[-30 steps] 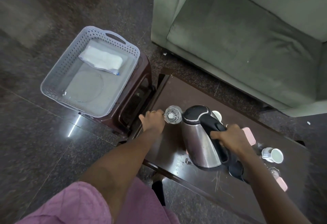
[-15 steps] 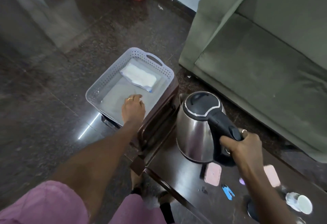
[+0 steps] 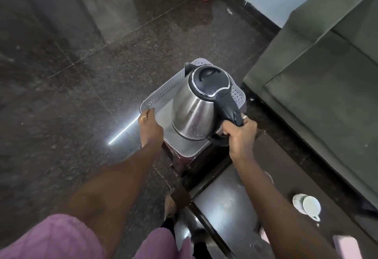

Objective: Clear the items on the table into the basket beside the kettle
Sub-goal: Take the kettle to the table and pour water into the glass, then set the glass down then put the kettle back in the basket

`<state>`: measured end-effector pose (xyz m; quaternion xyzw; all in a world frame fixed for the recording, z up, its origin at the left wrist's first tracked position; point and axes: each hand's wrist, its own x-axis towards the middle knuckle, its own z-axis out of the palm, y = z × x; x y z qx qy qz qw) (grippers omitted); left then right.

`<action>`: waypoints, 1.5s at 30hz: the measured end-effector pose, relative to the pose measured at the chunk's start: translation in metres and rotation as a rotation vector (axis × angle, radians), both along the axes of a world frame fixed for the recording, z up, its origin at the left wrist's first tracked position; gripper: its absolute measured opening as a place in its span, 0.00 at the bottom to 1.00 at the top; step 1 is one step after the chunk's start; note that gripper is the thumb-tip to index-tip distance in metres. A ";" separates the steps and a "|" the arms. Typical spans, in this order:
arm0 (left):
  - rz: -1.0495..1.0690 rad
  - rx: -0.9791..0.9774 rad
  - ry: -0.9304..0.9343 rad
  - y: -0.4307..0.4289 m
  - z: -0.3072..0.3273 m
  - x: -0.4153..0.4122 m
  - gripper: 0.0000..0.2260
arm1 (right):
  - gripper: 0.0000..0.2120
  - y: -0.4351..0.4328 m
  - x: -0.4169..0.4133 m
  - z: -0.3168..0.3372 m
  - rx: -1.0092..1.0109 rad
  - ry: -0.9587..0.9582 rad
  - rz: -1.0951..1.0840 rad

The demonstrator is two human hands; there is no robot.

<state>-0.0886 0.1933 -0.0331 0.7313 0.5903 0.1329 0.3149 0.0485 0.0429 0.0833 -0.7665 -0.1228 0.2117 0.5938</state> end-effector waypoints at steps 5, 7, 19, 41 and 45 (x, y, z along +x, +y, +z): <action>-0.018 -0.045 -0.066 0.005 -0.014 -0.009 0.28 | 0.07 0.036 -0.016 -0.046 -0.003 0.063 -0.034; -0.045 -0.033 -0.073 0.007 -0.019 -0.011 0.27 | 0.05 0.045 -0.021 -0.061 -0.019 0.080 -0.047; -0.053 0.109 -0.080 -0.003 -0.031 -0.006 0.23 | 0.14 0.062 -0.034 -0.092 -0.064 0.068 -0.044; -0.935 -0.028 -0.275 -0.207 -0.028 0.059 0.16 | 0.49 -0.159 0.034 -0.155 -1.216 0.090 -0.031; -1.034 -0.087 -0.190 -0.228 -0.037 0.076 0.19 | 0.47 -0.188 0.044 -0.172 -1.145 0.199 0.093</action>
